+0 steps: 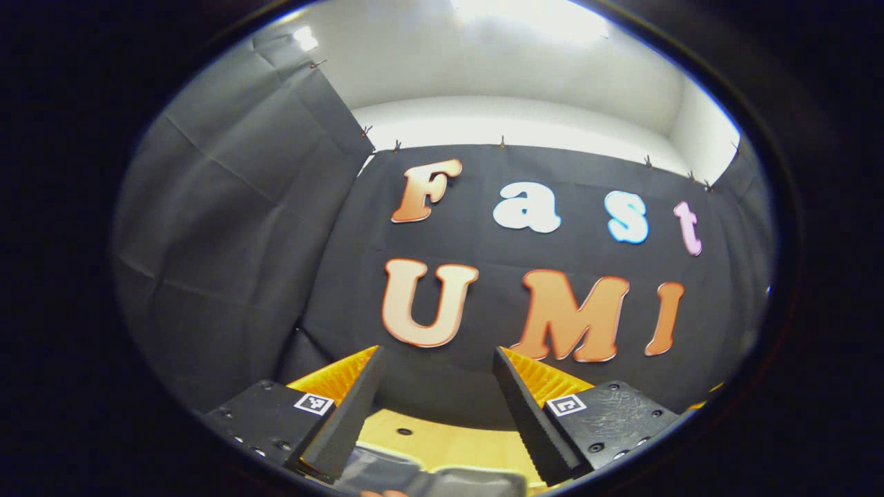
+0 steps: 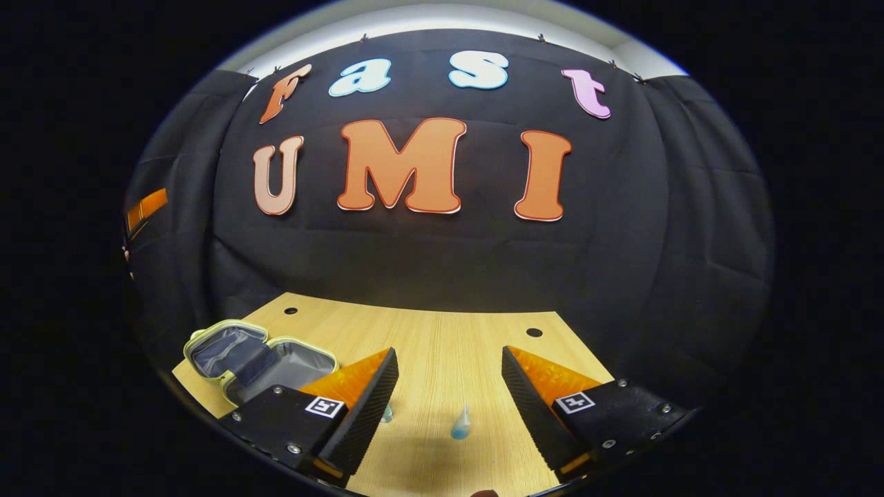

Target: First open the suitcase, pack the skin care products into it, and then close the suitcase.

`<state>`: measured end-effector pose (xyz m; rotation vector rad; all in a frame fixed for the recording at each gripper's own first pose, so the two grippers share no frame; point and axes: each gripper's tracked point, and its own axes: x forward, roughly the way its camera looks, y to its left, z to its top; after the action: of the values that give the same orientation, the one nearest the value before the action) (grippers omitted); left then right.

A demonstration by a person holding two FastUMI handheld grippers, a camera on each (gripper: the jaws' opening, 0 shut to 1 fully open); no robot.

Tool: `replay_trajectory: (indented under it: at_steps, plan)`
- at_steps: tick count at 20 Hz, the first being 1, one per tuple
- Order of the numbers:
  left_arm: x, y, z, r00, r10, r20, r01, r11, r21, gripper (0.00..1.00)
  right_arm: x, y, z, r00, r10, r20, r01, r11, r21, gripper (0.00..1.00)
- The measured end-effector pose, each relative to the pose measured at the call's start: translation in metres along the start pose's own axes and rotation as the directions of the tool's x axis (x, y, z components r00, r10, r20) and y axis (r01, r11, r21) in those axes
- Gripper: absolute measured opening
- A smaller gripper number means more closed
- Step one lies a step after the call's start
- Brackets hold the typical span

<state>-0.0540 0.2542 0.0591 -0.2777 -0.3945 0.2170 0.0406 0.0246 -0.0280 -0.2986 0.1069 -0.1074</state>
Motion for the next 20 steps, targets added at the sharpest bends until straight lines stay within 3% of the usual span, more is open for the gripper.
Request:
replay_trajectory:
  at_steps: [3,5,7,11,15,20]
  plan:
    - [-0.044,-0.079,-0.040,0.961,-0.209,-0.181,0.181,0.971,-0.159,0.98,0.000,-0.008,-0.008,1.000,0.003,-0.008,-0.003,1.000,0.029,0.95]
    - [-0.066,-0.093,-0.053,0.938,-0.241,-0.251,0.212,0.968,-0.137,0.94,-0.003,-0.014,-0.014,1.000,-0.008,-0.013,0.008,0.999,0.047,0.95]
    - [-0.071,-0.114,-0.074,0.927,-0.230,-0.296,0.227,0.973,-0.045,0.96,-0.008,-0.018,-0.016,1.000,-0.010,-0.003,0.010,0.998,0.056,0.95]
    - [-0.056,-0.123,-0.101,0.943,-0.125,-0.307,0.150,0.987,0.057,0.94,-0.014,-0.031,-0.032,0.999,-0.035,-0.023,0.037,0.998,0.058,0.95]
    - [-0.062,-0.150,-0.115,0.922,-0.199,-0.333,0.244,0.965,0.097,0.96,-0.020,-0.035,-0.031,0.998,-0.050,-0.030,0.052,0.994,0.094,0.95]
    - [-0.072,-0.158,-0.134,0.896,-0.226,-0.383,0.279,0.956,0.089,0.96,-0.025,-0.036,-0.025,0.998,-0.057,-0.020,0.058,0.997,0.059,0.95]
